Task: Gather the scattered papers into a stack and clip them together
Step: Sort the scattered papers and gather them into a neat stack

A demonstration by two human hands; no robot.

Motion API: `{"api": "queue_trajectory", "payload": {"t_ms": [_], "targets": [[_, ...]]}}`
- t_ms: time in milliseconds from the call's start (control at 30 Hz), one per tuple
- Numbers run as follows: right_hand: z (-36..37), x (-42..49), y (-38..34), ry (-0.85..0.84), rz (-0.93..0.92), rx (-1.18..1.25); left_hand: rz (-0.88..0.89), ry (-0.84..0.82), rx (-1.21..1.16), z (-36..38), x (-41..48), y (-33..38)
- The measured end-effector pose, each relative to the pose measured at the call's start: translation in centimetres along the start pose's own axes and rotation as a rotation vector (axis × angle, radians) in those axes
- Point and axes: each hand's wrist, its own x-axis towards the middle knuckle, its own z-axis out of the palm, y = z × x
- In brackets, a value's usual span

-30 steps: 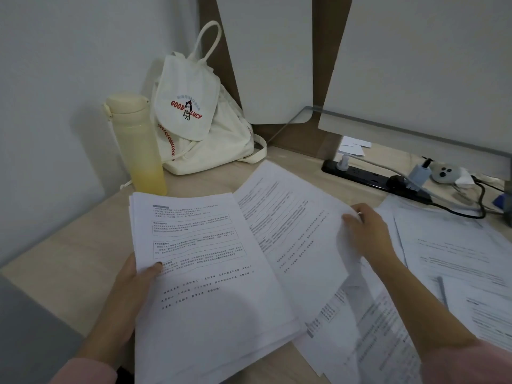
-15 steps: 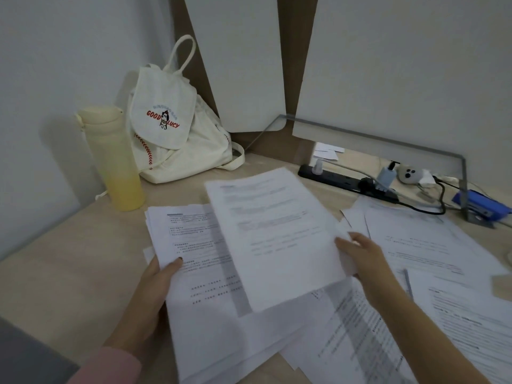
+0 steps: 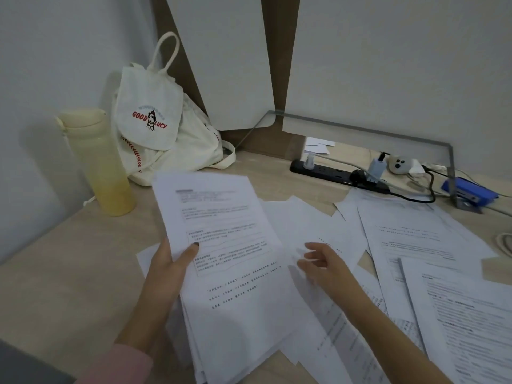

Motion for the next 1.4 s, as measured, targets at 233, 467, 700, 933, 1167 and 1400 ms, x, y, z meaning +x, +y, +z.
{"api": "queue_trajectory", "payload": {"t_ms": [233, 467, 700, 933, 1167, 1400], "targets": [[-2.6, -0.6, -3.7, -0.164, -0.074, 0.426, 0.271, -0.177, -0.076, 1.5, -2.1, 5.3], [-5.4, -3.3, -6.4, -0.024, -0.349, 0.564, 0.491, -0.135, -0.140, 3.3, -2.1, 7.1], [-3.7, -4.1, -2.4, -0.026, -0.137, 0.402, 0.352, -0.098, 0.048, 4.0, -2.6, 2.2], [-4.6, -4.2, -2.7, -0.044, -0.129, 0.391, 0.287, -0.056, 0.021, 4.6, -3.2, 2.2], [-7.6, -5.9, -1.4, 0.017, -0.036, 0.351, 0.166, -0.140, 0.099, 7.1, -4.9, 3.1], [-15.0, -9.6, 2.5, 0.275, 0.082, 0.376, 0.007, -0.404, 0.106, 14.3, -8.2, 3.0]]}}
